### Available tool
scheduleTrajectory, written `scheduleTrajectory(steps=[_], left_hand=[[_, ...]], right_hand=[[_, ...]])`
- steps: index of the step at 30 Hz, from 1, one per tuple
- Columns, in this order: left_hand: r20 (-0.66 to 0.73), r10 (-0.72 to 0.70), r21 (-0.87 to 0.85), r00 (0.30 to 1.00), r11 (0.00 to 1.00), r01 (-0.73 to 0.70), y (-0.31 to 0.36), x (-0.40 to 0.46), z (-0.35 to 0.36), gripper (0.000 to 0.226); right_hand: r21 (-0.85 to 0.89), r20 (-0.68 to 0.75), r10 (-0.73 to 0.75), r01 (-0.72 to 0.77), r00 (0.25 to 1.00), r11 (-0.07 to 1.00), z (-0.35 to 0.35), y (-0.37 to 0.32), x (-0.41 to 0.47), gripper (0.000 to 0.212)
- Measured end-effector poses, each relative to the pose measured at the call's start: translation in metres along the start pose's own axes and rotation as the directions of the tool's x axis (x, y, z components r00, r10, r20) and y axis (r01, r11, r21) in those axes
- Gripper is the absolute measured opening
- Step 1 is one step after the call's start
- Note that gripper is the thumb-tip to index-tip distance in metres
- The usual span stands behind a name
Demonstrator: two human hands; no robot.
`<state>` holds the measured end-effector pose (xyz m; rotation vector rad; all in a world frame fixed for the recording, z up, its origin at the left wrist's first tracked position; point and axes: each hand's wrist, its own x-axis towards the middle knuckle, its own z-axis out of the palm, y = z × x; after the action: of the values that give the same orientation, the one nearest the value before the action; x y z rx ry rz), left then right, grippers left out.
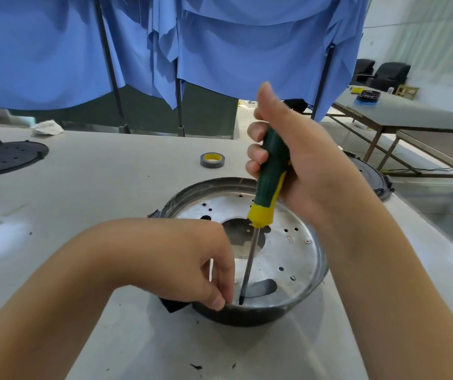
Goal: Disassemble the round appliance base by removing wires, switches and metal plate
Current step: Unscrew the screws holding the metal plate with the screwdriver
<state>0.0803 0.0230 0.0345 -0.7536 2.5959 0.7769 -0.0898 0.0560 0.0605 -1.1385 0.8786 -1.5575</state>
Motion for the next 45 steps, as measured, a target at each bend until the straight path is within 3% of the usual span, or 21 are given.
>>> scheduleTrajectory(steps=[3,6,8,11,15,19,21,26,32,36,40,45], left_hand=[[-0.009,0.006,0.004,1.0,1.0,-0.006,-0.001,0.001,0.0,0.009],[-0.018,0.004,0.005,1.0,1.0,-0.004,-0.001,0.002,0.001,0.009],[-0.026,0.004,0.009,1.0,1.0,-0.004,0.0,0.002,0.001,0.009],[-0.029,0.003,0.009,1.0,1.0,-0.003,-0.001,0.002,0.001,0.008],[-0.001,0.001,-0.025,1.0,1.0,-0.001,-0.002,0.002,0.0,0.009],[0.012,0.003,-0.027,1.0,1.0,-0.003,-0.002,0.002,-0.001,0.01],[0.013,0.003,-0.023,1.0,1.0,-0.002,-0.002,0.002,-0.001,0.01],[-0.006,-0.01,-0.029,1.0,1.0,0.009,-0.002,0.003,-0.002,0.012],[-0.054,0.037,-0.123,0.998,0.991,-0.044,0.0,0.01,-0.001,0.022],[-0.157,0.162,-0.272,0.974,0.941,-0.201,-0.002,0.014,-0.001,0.016],[-0.215,0.241,-0.465,0.946,0.827,-0.316,-0.001,0.02,0.002,0.019],[-0.253,0.273,-0.541,0.928,0.755,-0.369,-0.003,0.024,0.004,0.018]], right_hand=[[0.094,-0.007,0.011,-0.01,1.0,0.995,0.008,-0.001,-0.002,0.042],[0.231,0.227,0.018,-0.072,0.974,0.97,0.009,-0.004,-0.006,0.042],[0.31,0.405,0.025,-0.163,0.914,0.937,0.007,-0.005,-0.007,0.04],[0.406,0.556,0.017,-0.289,0.831,0.867,0.004,-0.003,-0.006,0.042],[0.48,0.621,-0.017,-0.364,0.783,0.798,-0.002,-0.001,-0.003,0.036],[0.483,0.657,-0.024,-0.396,0.754,0.781,-0.002,-0.002,-0.002,0.043],[0.459,0.646,-0.004,-0.384,0.763,0.801,0.001,0.0,-0.001,0.049],[0.367,0.461,0.049,-0.24,0.886,0.899,0.005,-0.001,-0.004,0.042],[0.391,0.503,0.05,-0.279,0.863,0.877,0.009,-0.007,-0.011,0.025],[0.368,0.475,0.049,-0.249,0.879,0.896,0.009,-0.004,-0.009,0.046],[0.36,0.406,0.047,-0.207,0.913,0.909,0.007,-0.002,-0.008,0.078],[0.289,0.261,0.049,-0.126,0.964,0.949,0.008,0.001,-0.005,0.084]])
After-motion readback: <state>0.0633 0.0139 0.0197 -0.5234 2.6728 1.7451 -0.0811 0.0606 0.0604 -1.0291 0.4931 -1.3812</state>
